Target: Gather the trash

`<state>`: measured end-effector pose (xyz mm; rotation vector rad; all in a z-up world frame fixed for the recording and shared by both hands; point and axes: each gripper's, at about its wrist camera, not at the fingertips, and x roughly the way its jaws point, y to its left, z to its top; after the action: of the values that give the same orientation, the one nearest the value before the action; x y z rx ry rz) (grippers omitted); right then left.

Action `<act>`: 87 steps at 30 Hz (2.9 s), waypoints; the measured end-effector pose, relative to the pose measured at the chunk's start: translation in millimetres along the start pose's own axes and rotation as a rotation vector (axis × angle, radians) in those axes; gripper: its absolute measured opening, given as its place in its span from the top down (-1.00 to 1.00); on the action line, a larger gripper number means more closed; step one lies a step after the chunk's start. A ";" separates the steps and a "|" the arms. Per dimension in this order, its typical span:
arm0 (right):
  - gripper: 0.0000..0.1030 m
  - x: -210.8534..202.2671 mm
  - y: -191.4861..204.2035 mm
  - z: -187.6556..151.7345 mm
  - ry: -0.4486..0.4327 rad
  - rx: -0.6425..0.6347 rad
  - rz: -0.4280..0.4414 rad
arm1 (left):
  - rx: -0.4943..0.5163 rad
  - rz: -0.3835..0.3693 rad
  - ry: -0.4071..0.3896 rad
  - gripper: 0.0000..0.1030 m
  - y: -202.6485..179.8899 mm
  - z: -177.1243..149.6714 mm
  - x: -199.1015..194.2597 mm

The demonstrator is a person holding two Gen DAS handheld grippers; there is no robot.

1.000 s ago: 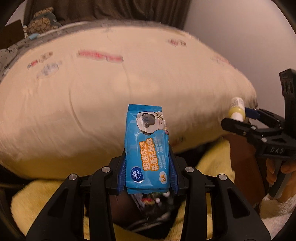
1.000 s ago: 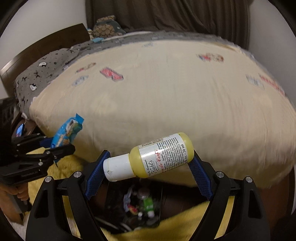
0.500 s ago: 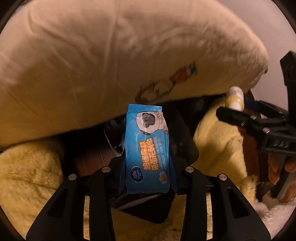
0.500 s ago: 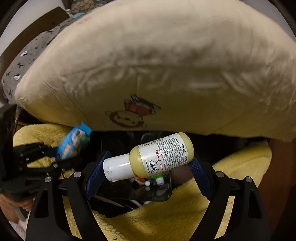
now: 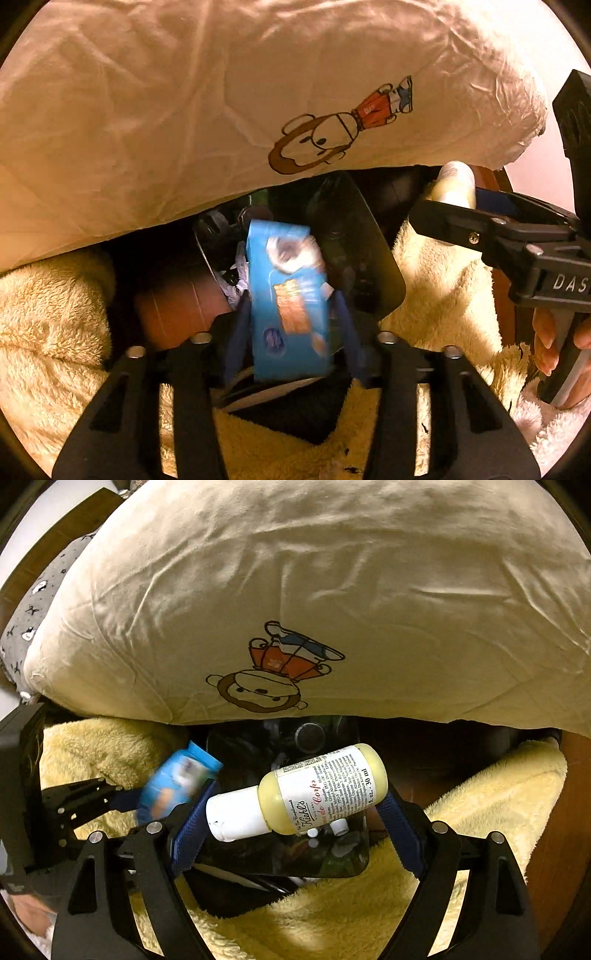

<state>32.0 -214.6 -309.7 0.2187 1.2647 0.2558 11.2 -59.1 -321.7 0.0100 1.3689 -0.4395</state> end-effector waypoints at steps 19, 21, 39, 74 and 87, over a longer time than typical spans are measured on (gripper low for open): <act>-0.93 -113.9 14.9 17.8 -0.385 -0.073 -0.161 | -0.048 0.193 -0.378 -0.84 5.9 15.6 -134.6; -0.93 -134.4 24.3 18.6 -0.482 -0.096 -0.188 | -0.055 0.211 -0.463 -0.84 3.8 17.1 -160.7; -0.93 -255.1 75.3 39.4 -0.830 -0.157 -0.307 | -0.024 0.299 -0.880 -0.84 -26.1 35.1 -291.6; -0.93 -256.8 84.8 33.8 -0.845 -0.112 -0.281 | -0.068 0.368 -0.912 -0.84 -26.4 24.3 -295.8; -0.93 -256.7 82.4 36.3 -0.846 -0.106 -0.275 | -0.073 0.365 -0.915 -0.84 -25.4 24.3 -296.9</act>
<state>-10.7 -216.2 -41.1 0.0436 0.4295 -0.0197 -13.2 -0.5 -29.6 -0.0020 0.4598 -0.0519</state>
